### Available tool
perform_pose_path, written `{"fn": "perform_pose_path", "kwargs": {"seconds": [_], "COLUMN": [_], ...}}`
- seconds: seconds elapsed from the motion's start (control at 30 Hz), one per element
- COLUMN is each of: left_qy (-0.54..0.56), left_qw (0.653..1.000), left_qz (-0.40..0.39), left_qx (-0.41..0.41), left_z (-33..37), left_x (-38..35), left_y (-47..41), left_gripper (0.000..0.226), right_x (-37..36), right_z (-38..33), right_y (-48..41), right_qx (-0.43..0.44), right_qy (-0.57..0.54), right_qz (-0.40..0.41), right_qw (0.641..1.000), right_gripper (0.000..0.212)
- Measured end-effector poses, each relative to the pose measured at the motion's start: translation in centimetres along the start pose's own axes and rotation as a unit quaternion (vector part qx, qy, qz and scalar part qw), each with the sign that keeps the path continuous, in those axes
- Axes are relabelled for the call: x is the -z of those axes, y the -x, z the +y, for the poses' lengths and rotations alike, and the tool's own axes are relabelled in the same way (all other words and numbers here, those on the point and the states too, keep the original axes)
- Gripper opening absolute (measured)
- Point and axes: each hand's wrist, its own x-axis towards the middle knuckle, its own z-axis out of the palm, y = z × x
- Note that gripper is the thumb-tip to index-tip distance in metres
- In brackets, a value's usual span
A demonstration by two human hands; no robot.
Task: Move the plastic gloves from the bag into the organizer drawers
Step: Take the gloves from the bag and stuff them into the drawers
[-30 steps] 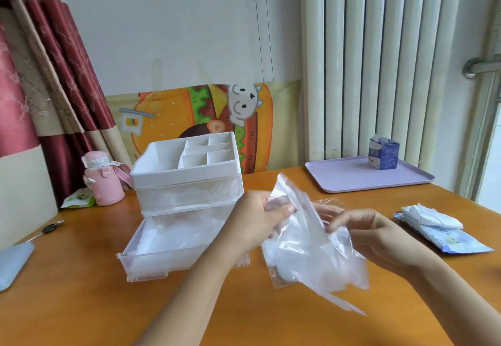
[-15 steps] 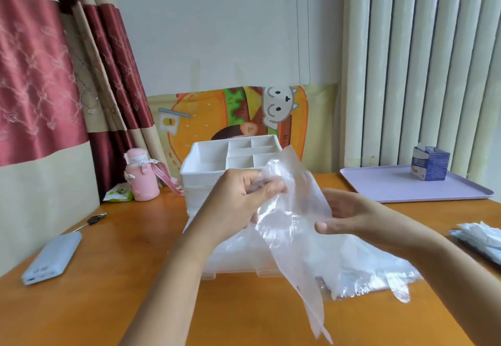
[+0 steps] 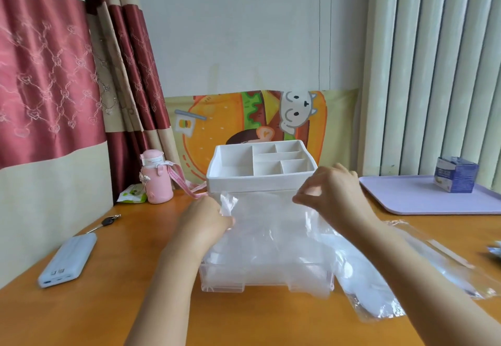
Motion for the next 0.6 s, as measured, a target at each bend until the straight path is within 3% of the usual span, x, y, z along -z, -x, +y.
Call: {"fn": "perform_pose_path", "kwargs": {"seconds": [0.07, 0.23, 0.4, 0.47, 0.6], "left_qy": [-0.04, -0.07, -0.09, -0.101, -0.097], "left_qw": [0.999, 0.995, 0.993, 0.992, 0.991], "left_qz": [-0.007, -0.032, -0.018, -0.015, -0.023], "left_qx": [0.024, 0.062, 0.073, 0.074, 0.093], "left_z": [-0.1, -0.5, -0.5, -0.6, -0.8], "left_x": [-0.1, -1.2, -2.2, -2.4, -2.5], "left_y": [0.0, -0.6, -1.5, -1.8, -2.0], "left_gripper": [0.026, 0.024, 0.019, 0.021, 0.024], "right_x": [-1.1, -2.7, -2.7, -3.1, -4.9], "right_z": [-0.6, -0.3, -1.8, -3.4, -4.7], "right_y": [-0.4, -0.3, 1.0, 1.7, 2.3], "right_qx": [0.01, -0.03, -0.049, -0.044, 0.0], "right_qy": [0.08, 0.118, 0.029, -0.024, 0.007], "right_qz": [-0.003, -0.012, 0.046, -0.007, -0.226], "right_qw": [0.997, 0.993, 0.997, 0.999, 0.974], "right_gripper": [0.016, 0.021, 0.017, 0.005, 0.028]}}
